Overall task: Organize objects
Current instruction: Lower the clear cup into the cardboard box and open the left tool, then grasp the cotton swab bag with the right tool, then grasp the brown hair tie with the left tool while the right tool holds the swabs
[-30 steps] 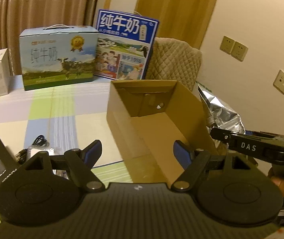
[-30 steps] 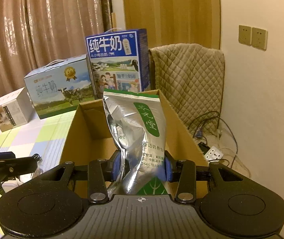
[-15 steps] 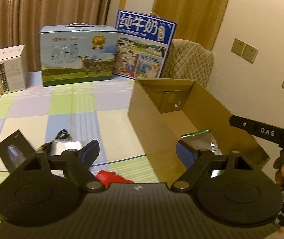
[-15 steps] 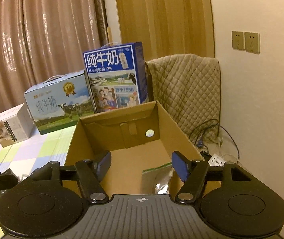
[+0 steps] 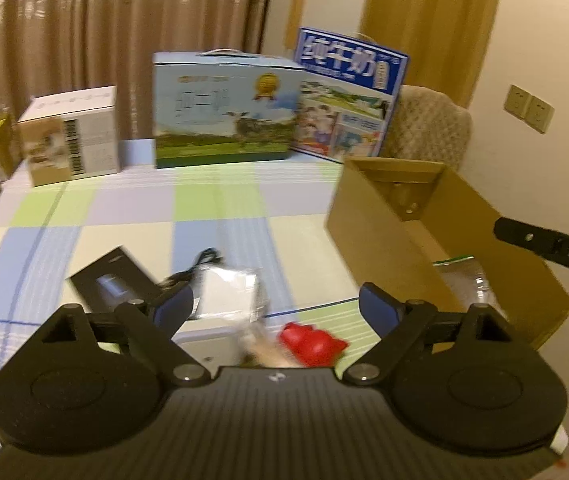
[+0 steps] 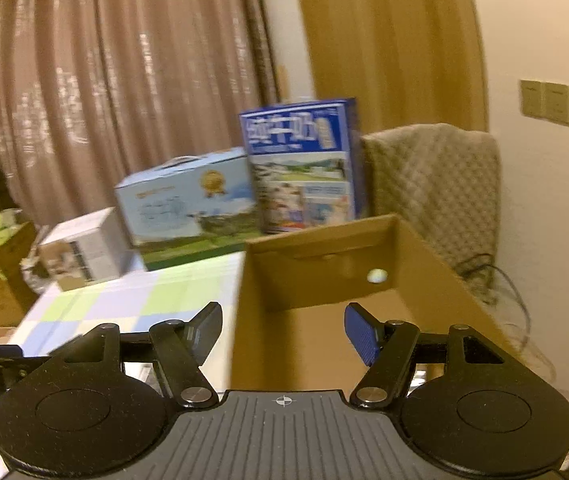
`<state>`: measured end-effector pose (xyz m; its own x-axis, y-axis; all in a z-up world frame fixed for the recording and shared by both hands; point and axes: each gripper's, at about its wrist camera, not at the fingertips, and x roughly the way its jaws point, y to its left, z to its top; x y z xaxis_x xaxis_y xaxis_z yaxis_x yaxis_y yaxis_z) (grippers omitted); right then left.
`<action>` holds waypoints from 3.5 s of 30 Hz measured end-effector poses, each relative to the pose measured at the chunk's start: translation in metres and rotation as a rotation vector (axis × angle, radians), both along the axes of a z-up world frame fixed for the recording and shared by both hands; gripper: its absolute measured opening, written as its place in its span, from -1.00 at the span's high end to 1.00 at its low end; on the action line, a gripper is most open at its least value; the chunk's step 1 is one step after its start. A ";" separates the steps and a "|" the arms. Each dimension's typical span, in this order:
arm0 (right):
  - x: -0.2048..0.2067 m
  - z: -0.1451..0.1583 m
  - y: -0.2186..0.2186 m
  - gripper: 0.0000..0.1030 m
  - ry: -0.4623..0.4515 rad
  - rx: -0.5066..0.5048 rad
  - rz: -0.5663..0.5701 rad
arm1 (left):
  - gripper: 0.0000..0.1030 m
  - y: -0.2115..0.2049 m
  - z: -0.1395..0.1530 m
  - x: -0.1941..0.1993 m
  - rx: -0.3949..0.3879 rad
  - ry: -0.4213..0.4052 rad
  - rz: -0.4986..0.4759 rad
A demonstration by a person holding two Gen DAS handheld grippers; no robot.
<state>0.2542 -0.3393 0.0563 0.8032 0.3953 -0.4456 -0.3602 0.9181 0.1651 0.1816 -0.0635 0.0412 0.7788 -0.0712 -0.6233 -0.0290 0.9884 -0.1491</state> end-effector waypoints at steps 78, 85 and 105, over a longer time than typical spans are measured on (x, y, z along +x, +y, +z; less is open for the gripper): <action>0.010 -0.125 0.145 0.76 0.519 -0.285 0.505 | -0.42 0.041 -0.119 -0.035 0.095 0.294 -0.179; 0.011 -0.120 0.146 0.76 0.510 -0.271 0.504 | -0.05 0.035 -0.128 -0.035 0.110 0.327 -0.208; 0.008 -0.107 0.146 0.76 0.456 -0.251 0.484 | 0.71 0.041 -0.111 -0.033 0.070 0.289 -0.141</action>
<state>0.2619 -0.1936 -0.0505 0.2751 0.5018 -0.8201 -0.6823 0.7028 0.2012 0.1481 -0.0227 -0.0694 0.5547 -0.1151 -0.8241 0.0778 0.9932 -0.0863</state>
